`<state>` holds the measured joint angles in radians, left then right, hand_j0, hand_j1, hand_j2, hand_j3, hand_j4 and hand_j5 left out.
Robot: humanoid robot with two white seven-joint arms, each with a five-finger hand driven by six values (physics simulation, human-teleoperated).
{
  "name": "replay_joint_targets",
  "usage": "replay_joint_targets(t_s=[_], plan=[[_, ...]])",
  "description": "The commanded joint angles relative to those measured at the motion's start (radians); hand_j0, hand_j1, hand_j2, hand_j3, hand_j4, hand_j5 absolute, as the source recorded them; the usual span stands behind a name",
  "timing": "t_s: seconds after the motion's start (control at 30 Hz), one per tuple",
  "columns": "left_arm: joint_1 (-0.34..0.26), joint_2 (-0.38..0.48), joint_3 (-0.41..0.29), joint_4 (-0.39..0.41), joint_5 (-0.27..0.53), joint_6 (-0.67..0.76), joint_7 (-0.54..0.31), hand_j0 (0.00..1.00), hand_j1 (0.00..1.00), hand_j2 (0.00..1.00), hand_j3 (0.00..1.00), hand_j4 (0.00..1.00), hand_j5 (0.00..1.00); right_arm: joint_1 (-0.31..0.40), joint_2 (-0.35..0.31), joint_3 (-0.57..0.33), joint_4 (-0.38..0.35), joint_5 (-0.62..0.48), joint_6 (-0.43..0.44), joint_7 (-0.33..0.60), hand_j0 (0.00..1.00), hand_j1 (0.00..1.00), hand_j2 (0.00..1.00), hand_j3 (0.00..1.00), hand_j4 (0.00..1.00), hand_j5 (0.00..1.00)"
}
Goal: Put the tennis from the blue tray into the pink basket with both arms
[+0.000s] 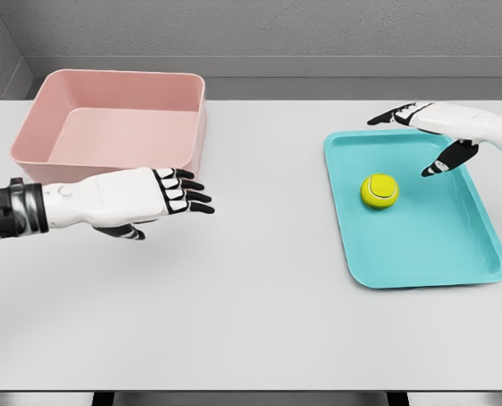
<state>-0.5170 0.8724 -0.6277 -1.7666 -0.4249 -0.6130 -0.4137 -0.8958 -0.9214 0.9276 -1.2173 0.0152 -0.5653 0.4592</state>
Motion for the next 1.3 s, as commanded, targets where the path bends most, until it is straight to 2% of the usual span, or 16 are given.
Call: replay_joint_targets(t_s=[0.0, 0.1, 0.23, 0.33, 0.4, 0.57, 0.77, 0.93, 0.97, 1.0, 1.1, 1.2, 1.27], plan=[[0.002, -0.023, 0.000, -0.001, -0.002, 0.002, 0.003, 1.00, 1.00, 1.00, 1.00, 1.00, 1.00, 0.000, -0.001, 0.008, -0.001, -0.005, 0.001, -0.001, 1.00, 1.00, 1.00, 1.00, 1.00, 1.00], [0.000, -0.015, 0.000, 0.001, 0.000, 0.002, 0.004, 1.00, 1.00, 1.00, 1.00, 1.00, 1.00, -0.002, -0.004, 0.019, 0.002, -0.003, 0.002, -0.002, 1.00, 1.00, 1.00, 1.00, 1.00, 1.00], [-0.009, -0.013, -0.050, 0.001, 0.000, 0.002, 0.000, 1.00, 1.00, 1.00, 1.00, 1.00, 1.00, 0.000, -0.024, 0.053, 0.010, -0.003, 0.004, 0.003, 1.00, 1.00, 1.00, 1.00, 1.00, 1.00], [-0.008, -0.012, -0.078, -0.001, 0.002, 0.002, 0.001, 1.00, 1.00, 1.00, 1.00, 1.00, 1.00, -0.003, -0.013, 0.086, 0.010, 0.009, 0.018, 0.012, 1.00, 1.00, 1.00, 1.00, 1.00, 1.00], [-0.008, -0.015, -0.086, -0.001, 0.003, 0.002, 0.003, 1.00, 1.00, 1.00, 1.00, 1.00, 1.00, -0.002, -0.004, 0.089, 0.009, 0.019, 0.027, 0.072, 1.00, 1.00, 1.00, 1.00, 1.00, 1.00], [-0.009, -0.016, -0.086, -0.001, 0.002, 0.002, 0.004, 1.00, 1.00, 1.00, 1.00, 1.00, 1.00, -0.005, 0.024, 0.103, 0.005, 0.020, 0.027, 0.079, 1.00, 1.00, 1.00, 1.00, 1.00, 1.00], [-0.003, -0.010, -0.086, -0.001, 0.002, 0.002, 0.001, 1.00, 1.00, 1.00, 1.00, 1.00, 1.00, -0.017, 0.064, 0.106, 0.010, 0.051, 0.082, 0.081, 1.00, 1.00, 1.00, 1.00, 1.00, 1.00], [-0.017, 0.007, -0.095, -0.001, 0.003, 0.002, 0.000, 1.00, 1.00, 1.00, 1.00, 1.00, 1.00, -0.015, 0.084, 0.108, 0.022, 0.058, 0.090, 0.082, 1.00, 1.00, 1.00, 1.00, 1.00, 1.00], [-0.021, 0.010, -0.130, 0.001, 0.005, 0.002, 0.000, 1.00, 1.00, 1.00, 1.00, 1.00, 1.00, -0.015, 0.090, 0.109, 0.022, 0.058, 0.091, 0.082, 1.00, 1.00, 1.00, 1.00, 1.00, 1.00], [-0.057, 0.040, -0.150, -0.001, 0.005, 0.002, 0.000, 1.00, 1.00, 1.00, 1.00, 1.00, 1.00, -0.015, 0.090, 0.114, 0.024, 0.058, 0.093, 0.082, 1.00, 1.00, 1.00, 1.00, 1.00, 1.00], [-0.061, 0.040, -0.158, -0.001, 0.005, 0.002, 0.000, 1.00, 1.00, 1.00, 1.00, 1.00, 1.00, -0.015, 0.090, 0.123, 0.025, 0.058, 0.093, 0.082, 1.00, 1.00, 1.00, 1.00, 1.00, 1.00], [-0.121, 0.063, -0.228, -0.001, 0.005, 0.002, 0.000, 1.00, 1.00, 1.00, 1.00, 1.00, 1.00, -0.015, 0.096, 0.129, 0.033, 0.058, 0.091, 0.082, 0.99, 0.99, 0.99, 0.99, 0.99, 0.99], [-0.138, 0.080, -0.230, -0.001, 0.006, 0.002, 0.006, 1.00, 1.00, 1.00, 1.00, 1.00, 1.00, -0.015, 0.096, 0.137, 0.033, 0.058, 0.091, 0.082, 0.99, 0.99, 0.99, 0.99, 0.99, 0.99]])
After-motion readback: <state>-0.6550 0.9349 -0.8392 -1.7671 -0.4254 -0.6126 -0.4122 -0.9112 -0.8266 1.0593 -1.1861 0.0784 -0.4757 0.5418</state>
